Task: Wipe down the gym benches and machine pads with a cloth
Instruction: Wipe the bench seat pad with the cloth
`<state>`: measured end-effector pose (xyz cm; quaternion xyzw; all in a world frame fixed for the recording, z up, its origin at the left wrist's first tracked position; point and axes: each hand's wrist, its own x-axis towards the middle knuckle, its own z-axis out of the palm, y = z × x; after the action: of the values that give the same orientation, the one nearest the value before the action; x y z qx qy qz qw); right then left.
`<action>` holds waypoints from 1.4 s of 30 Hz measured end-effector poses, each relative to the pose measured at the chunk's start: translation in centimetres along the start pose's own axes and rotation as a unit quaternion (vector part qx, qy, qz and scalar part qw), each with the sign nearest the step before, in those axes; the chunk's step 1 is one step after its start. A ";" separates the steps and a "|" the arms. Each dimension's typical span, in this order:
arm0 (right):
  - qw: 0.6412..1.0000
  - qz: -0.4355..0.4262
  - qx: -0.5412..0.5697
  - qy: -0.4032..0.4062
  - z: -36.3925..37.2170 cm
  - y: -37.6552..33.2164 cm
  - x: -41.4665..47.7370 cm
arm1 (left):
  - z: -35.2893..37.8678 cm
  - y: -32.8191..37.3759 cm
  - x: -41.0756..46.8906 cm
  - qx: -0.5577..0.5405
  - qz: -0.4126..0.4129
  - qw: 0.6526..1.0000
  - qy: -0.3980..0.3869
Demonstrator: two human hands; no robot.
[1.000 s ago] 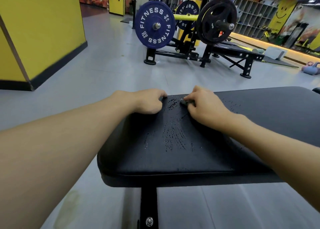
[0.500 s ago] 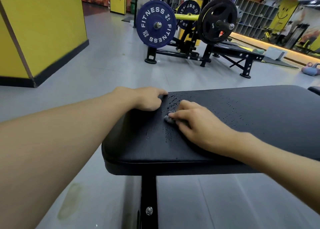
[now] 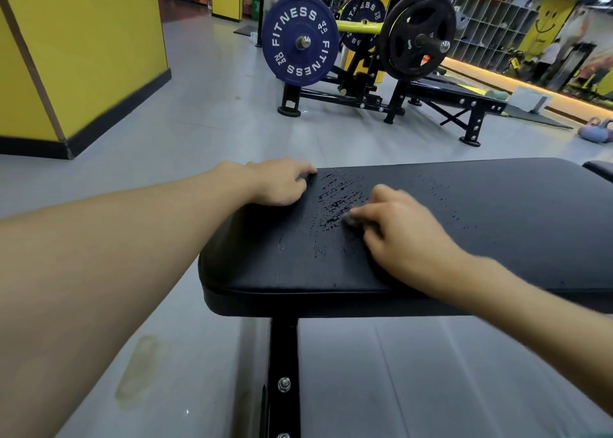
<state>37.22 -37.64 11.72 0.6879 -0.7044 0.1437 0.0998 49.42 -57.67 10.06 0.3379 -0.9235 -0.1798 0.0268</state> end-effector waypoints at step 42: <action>0.986 -0.141 0.074 -0.055 2.4 -5.9 0.2 | 0.0 -3.1 0.3 -0.046 -0.009 0.998 0.039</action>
<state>43.24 -38.68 9.94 0.7924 -0.5925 0.1420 0.0285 51.06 -60.07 8.98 0.3512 -0.9095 -0.2085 0.0767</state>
